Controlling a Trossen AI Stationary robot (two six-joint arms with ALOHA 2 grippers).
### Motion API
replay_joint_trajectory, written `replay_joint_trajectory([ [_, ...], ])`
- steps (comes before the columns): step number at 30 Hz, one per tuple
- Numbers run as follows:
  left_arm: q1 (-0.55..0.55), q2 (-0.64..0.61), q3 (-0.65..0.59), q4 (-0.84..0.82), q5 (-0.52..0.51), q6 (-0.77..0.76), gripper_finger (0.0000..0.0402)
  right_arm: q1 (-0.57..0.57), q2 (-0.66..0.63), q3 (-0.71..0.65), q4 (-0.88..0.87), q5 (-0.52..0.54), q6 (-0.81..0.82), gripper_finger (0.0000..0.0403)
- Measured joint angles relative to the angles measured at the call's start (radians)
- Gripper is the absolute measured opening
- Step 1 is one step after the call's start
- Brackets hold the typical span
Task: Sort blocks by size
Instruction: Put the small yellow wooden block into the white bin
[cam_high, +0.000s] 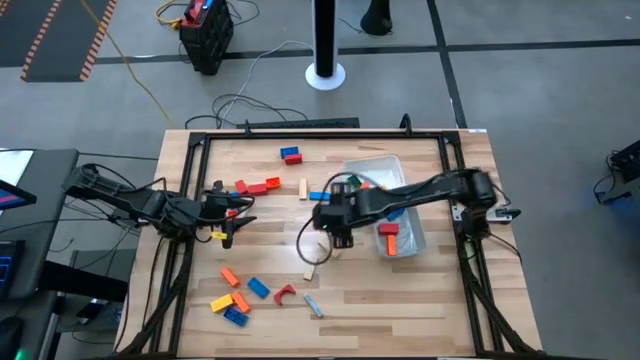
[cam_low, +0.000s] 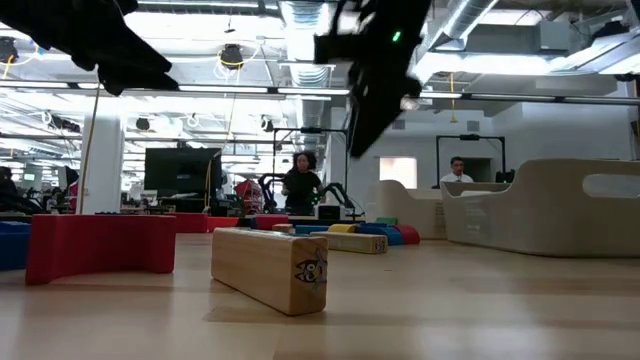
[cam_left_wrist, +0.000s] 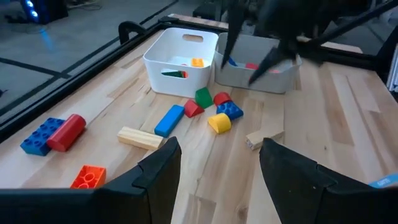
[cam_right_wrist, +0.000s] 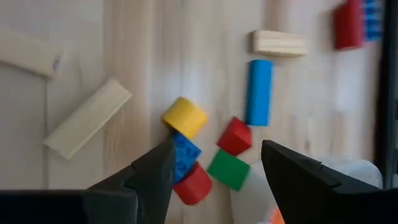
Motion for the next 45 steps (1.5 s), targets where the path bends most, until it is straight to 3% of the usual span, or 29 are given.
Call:
replay_joint_trajectory([
  [9, 0.000, 0.000, 0.000, -0.003, 0.001, 0.031, 0.0208, 0.000, 0.252, 0.237, -0.263, -0.007, -0.126, 0.0265],
  [20, 0.000, 0.000, 0.000, -0.011, 0.003, 0.036, 0.0208, -0.026, 0.404, 0.423, -0.365, -0.014, -0.303, 0.0266],
  [45, 0.000, 0.000, 0.000, -0.040, 0.007, 0.006, 0.0208, -0.073, 0.419, 0.362, -0.281, -0.083, -0.407, 0.0259],
])
